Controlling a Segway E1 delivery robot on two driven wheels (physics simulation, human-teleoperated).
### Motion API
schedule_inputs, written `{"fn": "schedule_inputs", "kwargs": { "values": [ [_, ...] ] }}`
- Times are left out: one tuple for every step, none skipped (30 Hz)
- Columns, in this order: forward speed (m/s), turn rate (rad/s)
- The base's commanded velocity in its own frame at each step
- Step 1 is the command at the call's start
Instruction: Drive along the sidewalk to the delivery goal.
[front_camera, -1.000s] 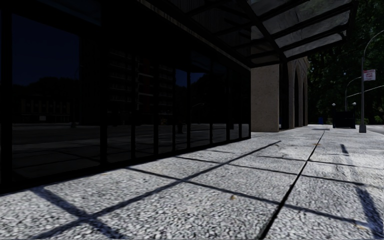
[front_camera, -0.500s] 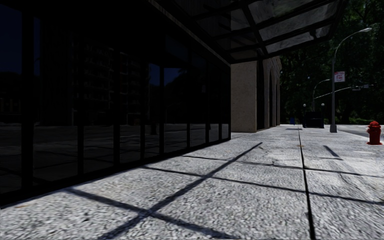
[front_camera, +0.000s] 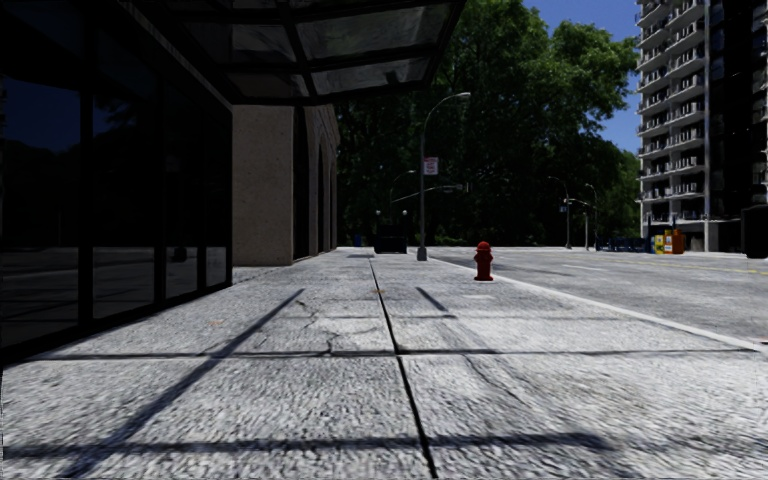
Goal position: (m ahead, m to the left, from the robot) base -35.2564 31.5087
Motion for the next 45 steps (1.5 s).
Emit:
{"fn": "schedule_inputs", "kwargs": {
  "values": [
    [2.0, 0.0],
    [2.0, 0.0],
    [2.0, 0.0],
    [2.0, 0.0],
    [2.0, 0.0],
    [2.0, 0.0],
    [2.0, 0.0],
    [2.0, 0.0],
    [2.0, 0.01],
    [2.0, 0.23],
    [2.0, 0.45],
    [2.0, 0.45],
    [2.0, 0.75],
    [2.0, 0.91],
    [2.0, 0.94],
    [2.0, 0.82],
    [2.0, 0.1],
    [2.0, 0.0],
    [2.0, 0.0],
    [2.0, 0.0],
    [2.0, 0.0],
    [2.0, 0.0],
    [2.0, 0.0],
    [2.0, 0.0],
    [2.0, 0.0],
    [2.0, 0.0],
    [2.0, 0.0],
    [2.0, 0.0],
    [2.0, 0.0],
    [2.0, 0.0],
    [2.0, 0.0],
    [2.0, 0.0],
    [2.0, 0.0],
    [2.0, 0.0],
    [2.0, 0.0],
    [2.0, 0.0],
    [2.0, 0.0],
    [2.0, 0.0],
    [2.0, 0.0],
    [2.0, 0.0],
    [2.0, 0.0],
    [2.0, 0.0],
    [2.0, 0.0],
    [2.0, 0.0],
    [2.0, 0.0]
  ]
}}
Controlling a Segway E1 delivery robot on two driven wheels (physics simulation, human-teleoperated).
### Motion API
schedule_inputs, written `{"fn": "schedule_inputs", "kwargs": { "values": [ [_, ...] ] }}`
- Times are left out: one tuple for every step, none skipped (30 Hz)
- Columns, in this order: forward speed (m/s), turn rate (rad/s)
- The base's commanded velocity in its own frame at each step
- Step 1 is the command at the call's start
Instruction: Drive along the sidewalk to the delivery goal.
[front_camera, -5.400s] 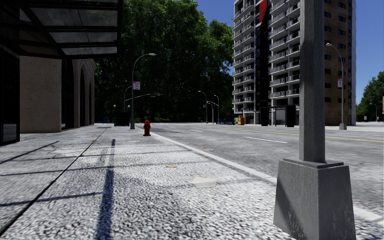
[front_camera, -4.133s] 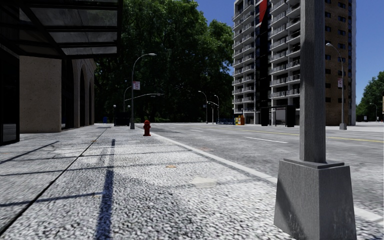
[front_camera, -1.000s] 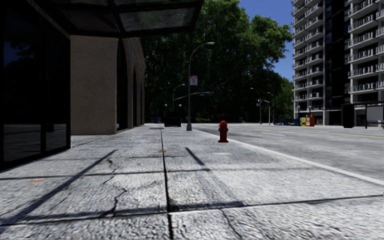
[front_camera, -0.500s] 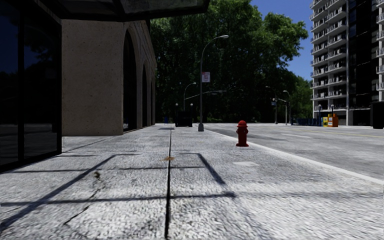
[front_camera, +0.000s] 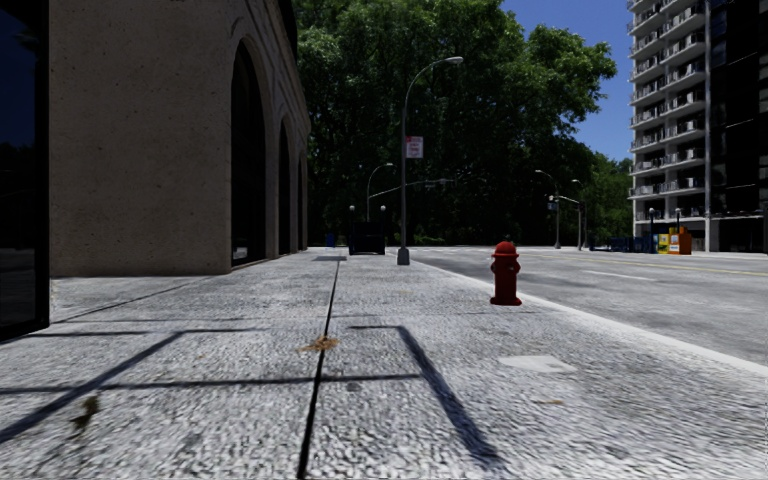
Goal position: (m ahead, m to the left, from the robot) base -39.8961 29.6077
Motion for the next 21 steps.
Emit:
{"fn": "schedule_inputs", "kwargs": {
  "values": [
    [2.0, 0.0],
    [2.0, 0.0],
    [2.0, 0.02],
    [2.0, 0.3],
    [2.0, 0.6],
    [2.0, 0.6],
    [2.0, 0.89],
    [2.0, 0.98],
    [2.0, 1.0],
    [2.0, 0.6],
    [2.0, 0.6],
    [2.0, 0.14],
    [2.0, 0.06],
    [2.0, 0.01],
    [2.0, 0.0],
    [2.0, 0.0],
    [2.0, 0.0],
    [2.0, 0.0],
    [2.0, 0.0],
    [2.0, 0.0],
    [2.0, 0.0]
  ]
}}
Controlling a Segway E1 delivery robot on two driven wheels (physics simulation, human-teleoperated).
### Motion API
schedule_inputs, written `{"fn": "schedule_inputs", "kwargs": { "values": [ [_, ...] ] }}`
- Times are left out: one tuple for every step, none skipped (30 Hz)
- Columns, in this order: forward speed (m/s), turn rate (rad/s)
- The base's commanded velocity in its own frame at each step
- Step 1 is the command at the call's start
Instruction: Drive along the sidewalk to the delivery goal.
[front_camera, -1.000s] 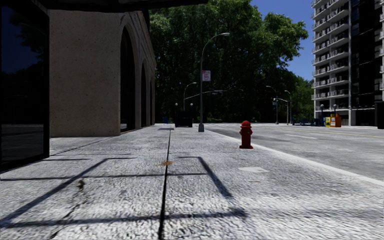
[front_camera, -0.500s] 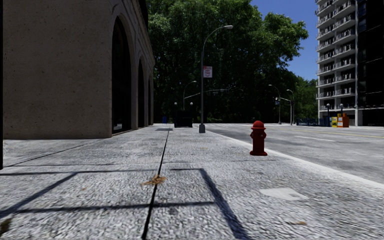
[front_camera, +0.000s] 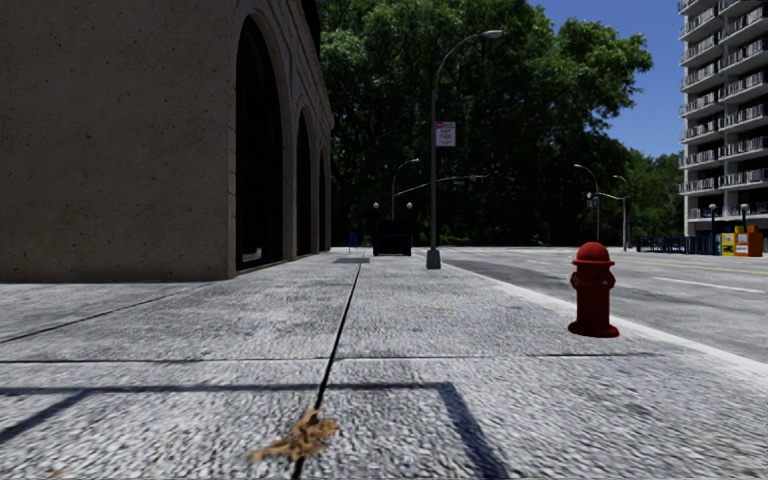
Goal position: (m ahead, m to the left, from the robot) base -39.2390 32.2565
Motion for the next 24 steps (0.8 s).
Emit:
{"fn": "schedule_inputs", "kwargs": {
  "values": [
    [2.0, 0.0],
    [2.0, 0.0],
    [2.0, 0.0],
    [2.0, 0.0],
    [2.0, 0.18],
    [2.0, 0.63],
    [2.0, 0.88],
    [2.0, 0.98],
    [2.0, 0.98],
    [2.0, 1.02],
    [2.0, 0.98],
    [2.0, 0.47],
    [2.0, 0.02],
    [2.0, 0.0],
    [2.0, 0.0],
    [2.0, 0.0],
    [2.0, 0.0],
    [2.0, 0.0],
    [2.0, 0.0],
    [2.0, 0.0],
    [2.0, 0.0],
    [2.0, 0.0],
    [2.0, 0.0],
    [2.0, 0.0]
  ]
}}
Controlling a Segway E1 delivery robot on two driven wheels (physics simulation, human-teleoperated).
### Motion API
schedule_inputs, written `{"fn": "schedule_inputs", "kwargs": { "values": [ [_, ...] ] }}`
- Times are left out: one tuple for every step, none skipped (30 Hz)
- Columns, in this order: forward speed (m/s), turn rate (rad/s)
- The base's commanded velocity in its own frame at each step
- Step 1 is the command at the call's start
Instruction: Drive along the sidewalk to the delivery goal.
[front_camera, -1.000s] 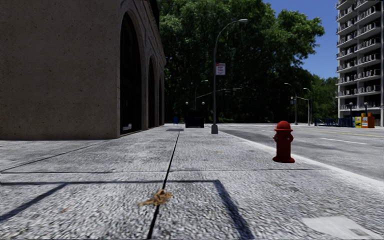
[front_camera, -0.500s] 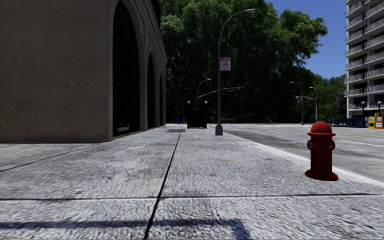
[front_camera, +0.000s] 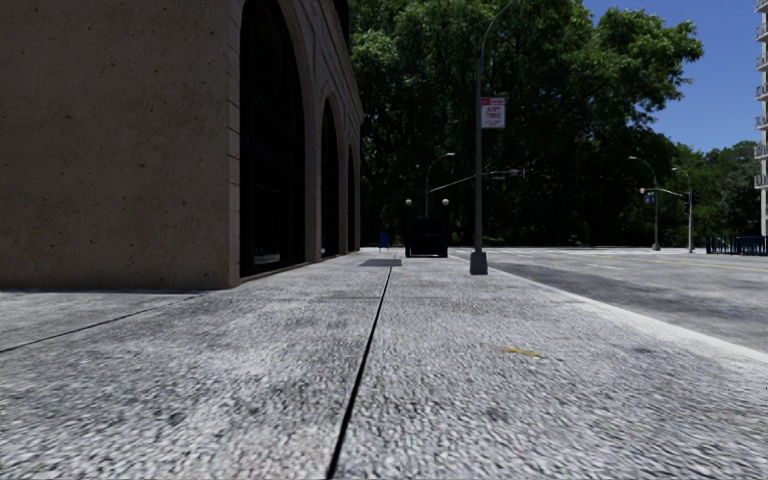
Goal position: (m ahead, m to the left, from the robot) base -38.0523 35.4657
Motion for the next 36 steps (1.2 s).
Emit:
{"fn": "schedule_inputs", "kwargs": {
  "values": [
    [2.0, 0.0],
    [2.0, 0.0],
    [2.0, 0.07],
    [2.0, 0.07],
    [2.0, 0.28],
    [2.0, 0.49],
    [2.0, 0.57],
    [2.0, 0.57],
    [2.0, 0.61],
    [2.0, 0.61],
    [2.0, 0.61],
    [2.0, 0.61],
    [2.0, 0.62],
    [2.0, 0.62],
    [2.0, 0.65],
    [2.0, 0.68],
    [2.0, 0.7],
    [2.0, 0.71],
    [2.0, 0.71],
    [2.0, 0.72],
    [2.0, 0.72],
    [2.0, 0.72],
    [2.0, 0.72],
    [2.0, 0.72],
    [2.0, 0.72],
    [2.0, 0.8],
    [2.0, 0.86],
    [2.0, 0.88],
    [2.0, 0.88],
    [2.0, 0.88],
    [2.0, 0.88],
    [2.0, 0.88],
    [2.0, 0.89],
    [2.0, 0.89],
    [2.0, 0.89],
    [2.0, 0.89]
  ]
}}
